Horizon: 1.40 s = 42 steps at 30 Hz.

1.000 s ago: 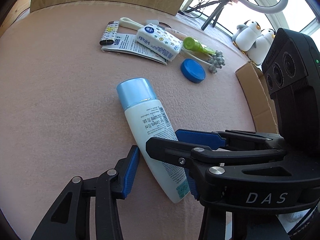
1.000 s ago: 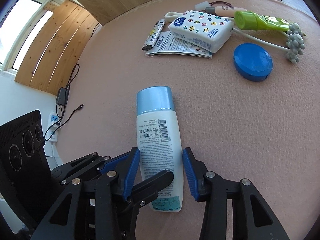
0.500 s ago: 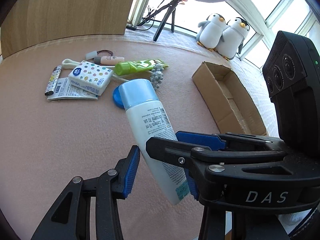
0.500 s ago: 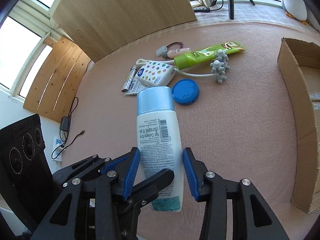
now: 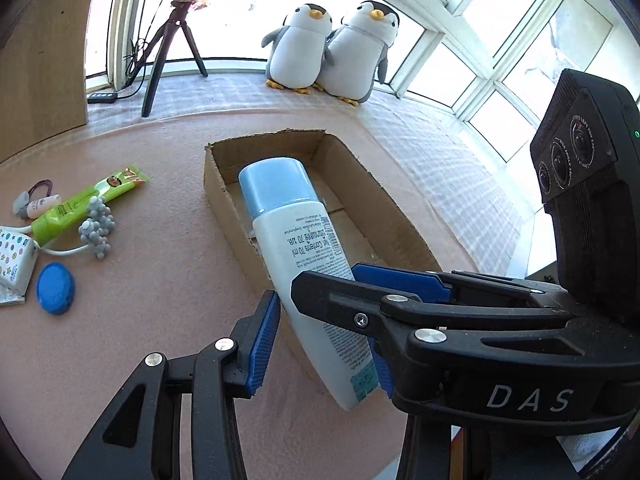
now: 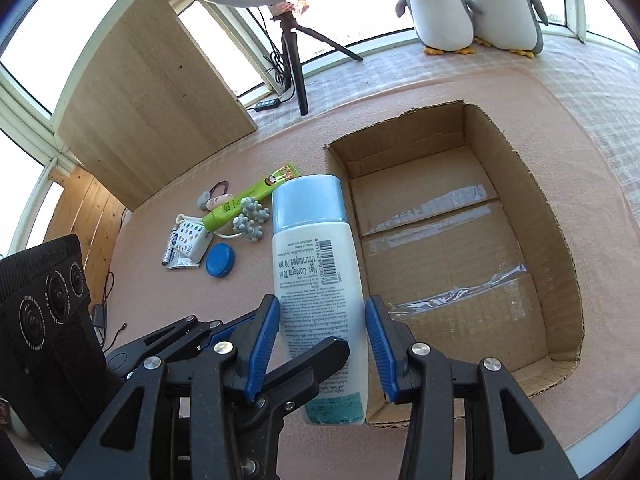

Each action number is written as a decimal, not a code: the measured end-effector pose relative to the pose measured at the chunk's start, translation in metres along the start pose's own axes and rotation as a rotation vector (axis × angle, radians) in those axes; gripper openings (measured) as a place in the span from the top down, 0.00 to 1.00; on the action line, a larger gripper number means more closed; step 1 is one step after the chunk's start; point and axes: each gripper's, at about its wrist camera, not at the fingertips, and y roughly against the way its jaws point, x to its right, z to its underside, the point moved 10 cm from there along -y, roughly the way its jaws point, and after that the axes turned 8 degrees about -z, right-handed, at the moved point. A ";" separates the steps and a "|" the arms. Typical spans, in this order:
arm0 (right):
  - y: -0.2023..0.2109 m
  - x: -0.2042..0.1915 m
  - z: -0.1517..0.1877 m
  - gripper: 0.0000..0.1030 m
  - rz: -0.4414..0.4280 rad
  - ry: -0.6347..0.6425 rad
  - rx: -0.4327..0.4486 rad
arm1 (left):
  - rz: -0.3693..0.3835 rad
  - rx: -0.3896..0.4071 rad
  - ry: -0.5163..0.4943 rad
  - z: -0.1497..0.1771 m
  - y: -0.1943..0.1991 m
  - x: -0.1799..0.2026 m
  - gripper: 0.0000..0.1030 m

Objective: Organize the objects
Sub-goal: 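Carry the bottle with the right gripper into the cardboard box and open, then grasp the white star-patterned tissue pack with the left gripper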

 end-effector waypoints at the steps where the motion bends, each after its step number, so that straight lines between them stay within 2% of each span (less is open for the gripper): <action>1: 0.004 0.010 -0.001 0.60 0.005 -0.015 0.006 | 0.006 -0.004 -0.009 -0.001 -0.006 0.009 0.55; 6: 0.015 0.042 -0.003 0.60 0.030 -0.055 0.022 | 0.022 -0.027 -0.048 -0.002 -0.026 0.044 0.55; 11: 0.018 0.052 0.000 0.60 0.051 -0.045 0.021 | 0.004 -0.047 -0.100 0.002 -0.032 0.055 0.55; 12: 0.019 0.053 0.000 0.60 0.061 -0.040 0.020 | -0.008 -0.047 -0.114 0.003 -0.033 0.056 0.55; 14: 0.022 0.059 0.000 0.53 0.099 -0.041 0.034 | -0.044 -0.044 -0.135 0.005 -0.031 0.054 0.48; 18: 0.027 0.060 0.000 0.53 0.098 -0.057 0.064 | -0.090 -0.007 -0.143 0.006 -0.017 0.041 0.48; 21: 0.028 0.056 0.001 0.53 0.102 -0.062 0.078 | -0.093 -0.005 -0.122 0.007 -0.006 0.026 0.48; 26: 0.027 0.042 0.005 0.53 0.120 -0.048 0.095 | -0.112 0.011 -0.070 0.011 0.021 -0.014 0.48; 33: 0.017 0.007 0.015 0.53 0.115 -0.007 0.100 | -0.165 0.023 0.097 0.019 0.053 -0.110 0.48; 38: 0.004 -0.020 0.020 0.54 0.108 0.027 0.080 | -0.238 0.027 0.250 0.023 0.069 -0.195 0.48; 42: -0.011 -0.037 0.028 0.54 0.118 0.066 0.049 | -0.327 0.047 0.319 0.010 0.077 -0.251 0.48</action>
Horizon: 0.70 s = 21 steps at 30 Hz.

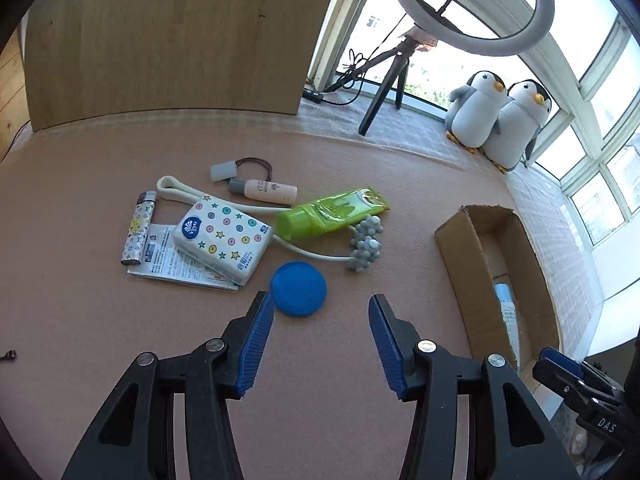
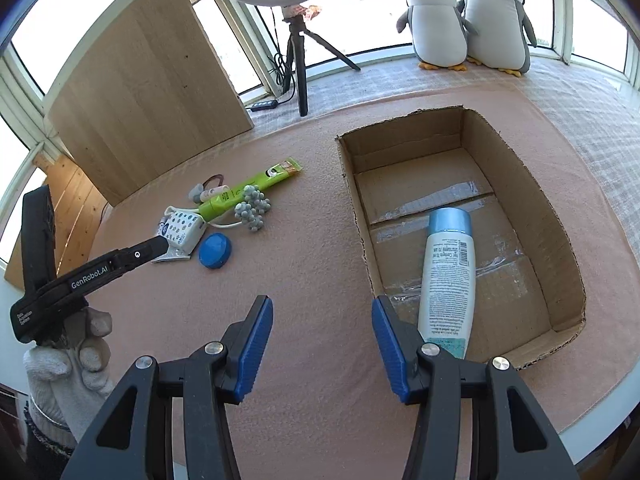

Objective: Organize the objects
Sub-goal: 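Grasp the white star-patterned tissue pack with the left gripper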

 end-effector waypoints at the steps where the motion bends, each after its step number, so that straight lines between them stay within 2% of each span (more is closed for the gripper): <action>1: -0.004 -0.004 0.003 0.54 0.011 0.011 -0.009 | -0.017 0.006 0.004 -0.008 -0.003 -0.008 0.48; 11: -0.017 -0.023 0.030 0.54 0.033 0.035 -0.041 | -0.123 -0.056 0.015 -0.066 -0.058 -0.056 0.48; 19: -0.011 -0.004 0.051 0.54 0.056 -0.030 -0.048 | -0.185 -0.137 0.018 -0.072 -0.101 -0.078 0.49; 21: -0.006 -0.001 0.051 0.54 0.066 -0.037 -0.039 | -0.174 -0.152 0.015 -0.068 -0.106 -0.080 0.49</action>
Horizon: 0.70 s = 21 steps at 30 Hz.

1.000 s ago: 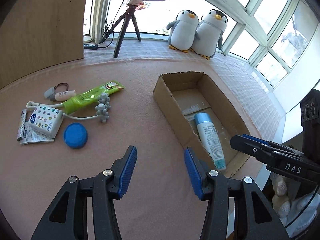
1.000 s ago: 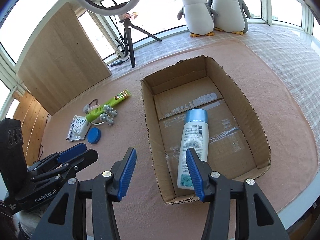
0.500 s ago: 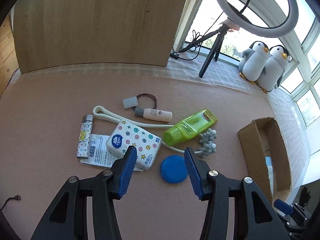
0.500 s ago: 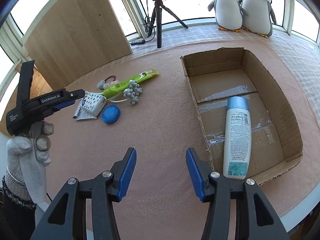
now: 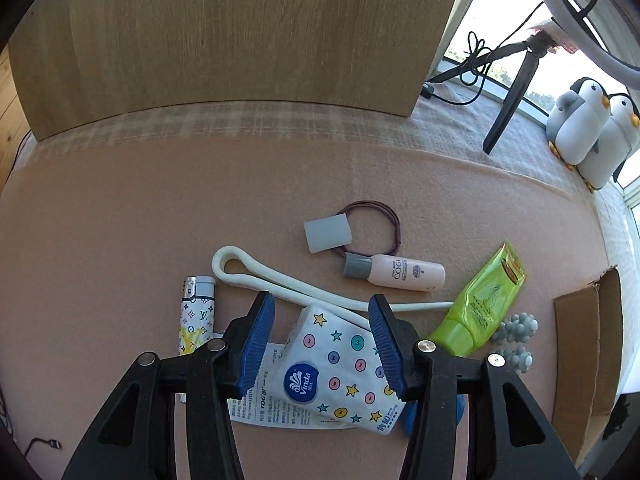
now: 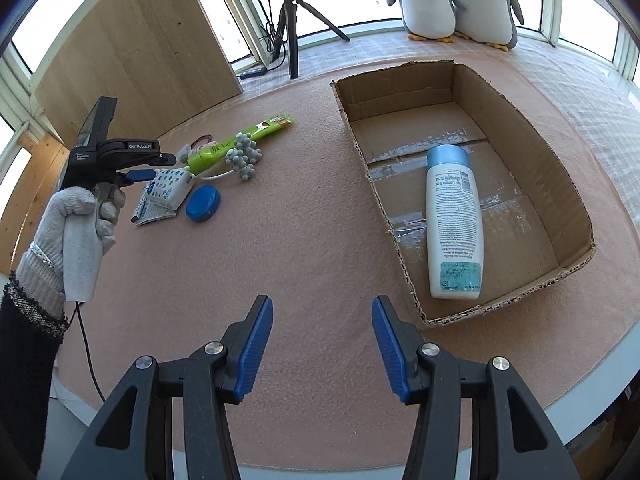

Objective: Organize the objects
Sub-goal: 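Grasp the white star-patterned tissue pack with the left gripper, then set the tissue pack down on the table and open the left gripper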

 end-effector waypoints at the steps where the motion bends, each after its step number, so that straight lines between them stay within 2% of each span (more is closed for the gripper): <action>1: 0.002 0.002 0.000 0.54 0.003 -0.003 0.004 | 0.003 -0.009 -0.013 0.003 -0.003 0.001 0.49; 5: 0.005 0.003 -0.003 0.54 0.006 -0.004 0.011 | 0.024 -0.026 -0.073 0.016 -0.009 0.010 0.55; 8: 0.000 -0.003 -0.007 0.54 -0.003 0.007 0.008 | 0.029 -0.023 -0.098 0.030 -0.006 0.015 0.55; 16: -0.011 -0.027 -0.009 0.54 -0.042 0.059 -0.011 | 0.123 -0.011 -0.162 0.082 0.015 0.032 0.58; 19: -0.013 -0.036 -0.009 0.54 -0.050 0.081 -0.017 | 0.133 -0.017 -0.200 0.105 0.023 0.038 0.58; 21: -0.015 -0.040 -0.010 0.54 -0.056 0.092 -0.020 | 0.186 -0.032 -0.209 0.121 0.028 0.046 0.58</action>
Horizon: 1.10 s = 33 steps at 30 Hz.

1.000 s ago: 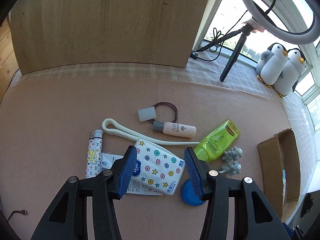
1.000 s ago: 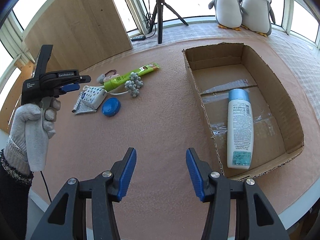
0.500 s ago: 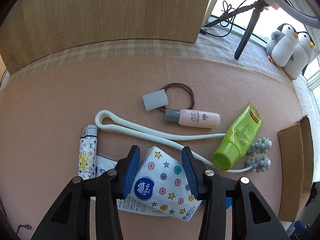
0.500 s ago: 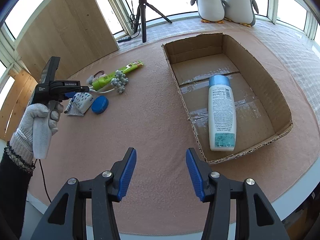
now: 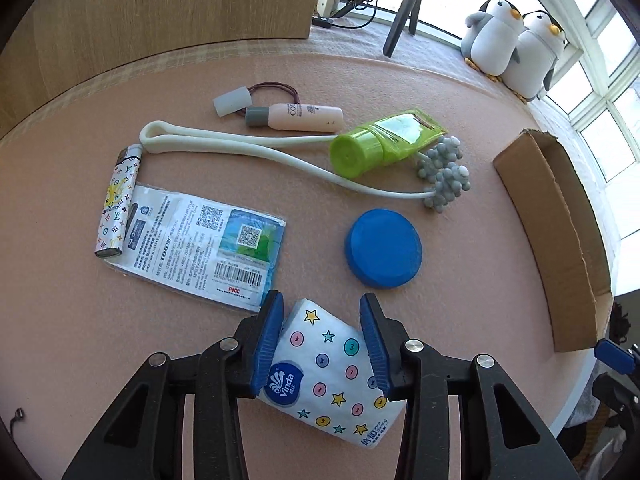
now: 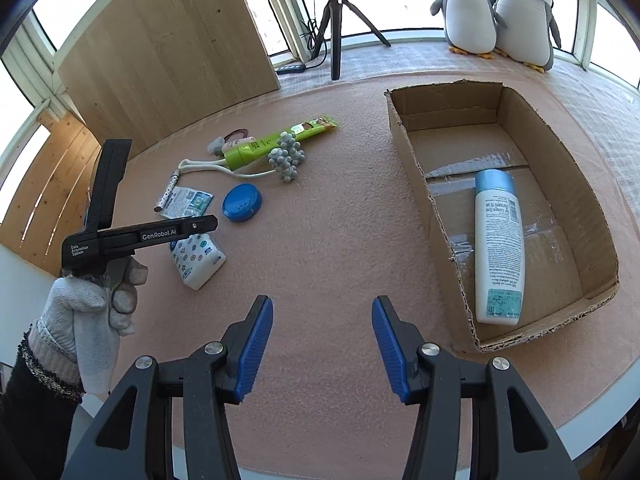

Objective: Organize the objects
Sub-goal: 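Set the tissue pack down on the table and open the left gripper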

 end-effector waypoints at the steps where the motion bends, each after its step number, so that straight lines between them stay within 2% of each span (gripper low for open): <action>1: -0.001 -0.002 0.000 0.54 -0.003 0.003 -0.002 | 0.029 -0.008 -0.014 0.007 0.000 0.007 0.58; 4: -0.008 -0.006 0.000 0.54 -0.016 0.011 -0.019 | 0.048 0.006 -0.055 0.023 0.008 0.022 0.57; 5: -0.010 -0.008 0.000 0.54 -0.020 0.016 -0.025 | 0.039 0.014 -0.049 0.026 0.012 0.022 0.54; 8: -0.019 -0.013 -0.001 0.54 -0.035 0.030 -0.045 | 0.026 0.068 0.014 0.032 0.035 0.010 0.46; 12: -0.035 -0.027 -0.006 0.54 -0.064 0.074 -0.080 | 0.047 0.076 0.078 0.050 0.051 -0.004 0.44; 16: -0.054 -0.044 -0.014 0.54 -0.104 0.102 -0.118 | 0.078 0.060 0.084 0.068 0.052 -0.003 0.46; 21: -0.081 -0.064 -0.015 0.54 -0.161 0.122 -0.182 | 0.140 0.043 0.094 0.078 0.048 0.009 0.56; 24: -0.091 -0.072 -0.014 0.54 -0.183 0.128 -0.207 | 0.142 0.044 0.090 0.078 0.045 0.011 0.60; 33: -0.099 -0.074 -0.015 0.54 -0.202 0.101 -0.224 | 0.114 0.060 0.072 0.057 0.035 -0.001 0.60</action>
